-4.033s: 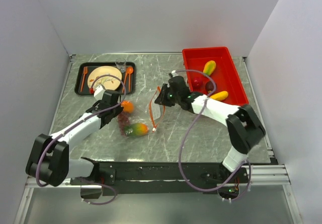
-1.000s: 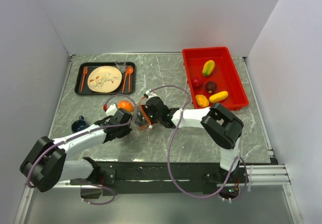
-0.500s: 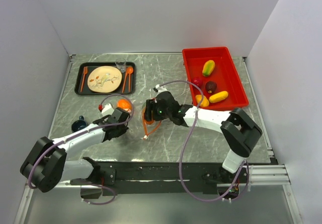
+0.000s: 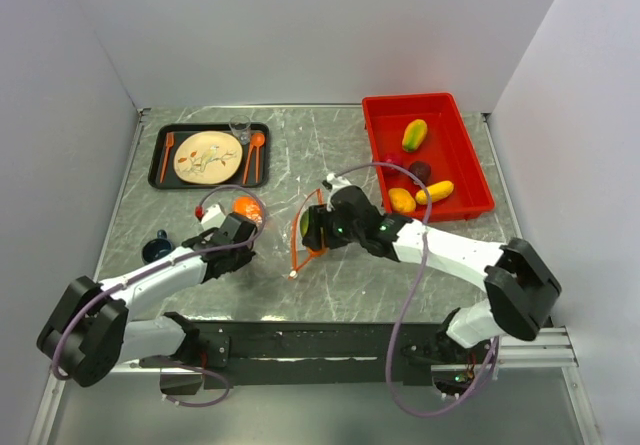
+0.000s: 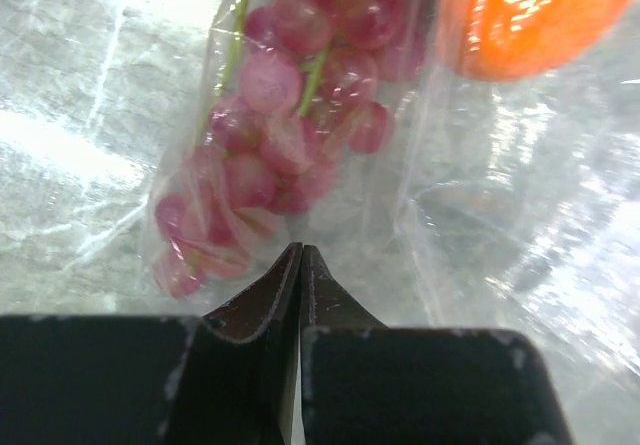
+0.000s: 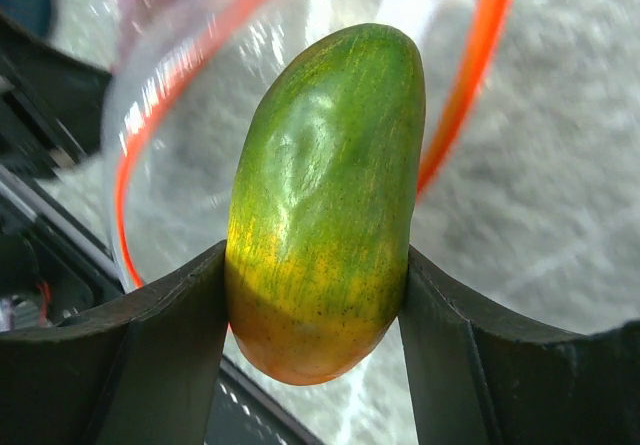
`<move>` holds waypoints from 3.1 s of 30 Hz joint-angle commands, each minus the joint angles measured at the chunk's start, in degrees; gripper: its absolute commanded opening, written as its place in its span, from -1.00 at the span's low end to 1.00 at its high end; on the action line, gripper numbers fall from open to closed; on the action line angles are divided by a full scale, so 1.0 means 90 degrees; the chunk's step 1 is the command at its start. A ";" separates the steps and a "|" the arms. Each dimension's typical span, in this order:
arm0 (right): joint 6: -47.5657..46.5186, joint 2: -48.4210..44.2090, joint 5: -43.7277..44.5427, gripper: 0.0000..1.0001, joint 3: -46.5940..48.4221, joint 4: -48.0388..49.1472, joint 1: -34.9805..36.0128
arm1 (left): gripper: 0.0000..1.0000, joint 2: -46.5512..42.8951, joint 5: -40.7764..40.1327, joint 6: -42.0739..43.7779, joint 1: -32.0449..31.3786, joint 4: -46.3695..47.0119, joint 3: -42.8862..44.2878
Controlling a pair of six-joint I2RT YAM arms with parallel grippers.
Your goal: Open the zip-top bag and remove the fake food
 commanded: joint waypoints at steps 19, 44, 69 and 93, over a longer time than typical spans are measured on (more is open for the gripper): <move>0.0124 -0.0468 0.0625 -0.12 0.0998 -0.0689 -0.4197 | -0.78 -0.0977 0.0444 0.0629 0.0103 -0.0131 0.0654; -0.0072 0.3775 0.0421 0.77 0.5701 -0.2359 -0.6152 | -0.12 -0.1417 0.0767 0.0777 0.0347 -0.0004 0.0927; 0.2349 0.0188 -0.1325 -0.36 -0.0394 0.2425 -0.1397 | -0.50 0.1521 0.0064 0.0591 0.1920 0.0435 0.2743; 0.2575 0.2649 -0.1434 0.26 0.0231 0.3911 -0.0801 | -0.63 0.2451 0.0299 0.0161 0.0710 0.1412 0.2031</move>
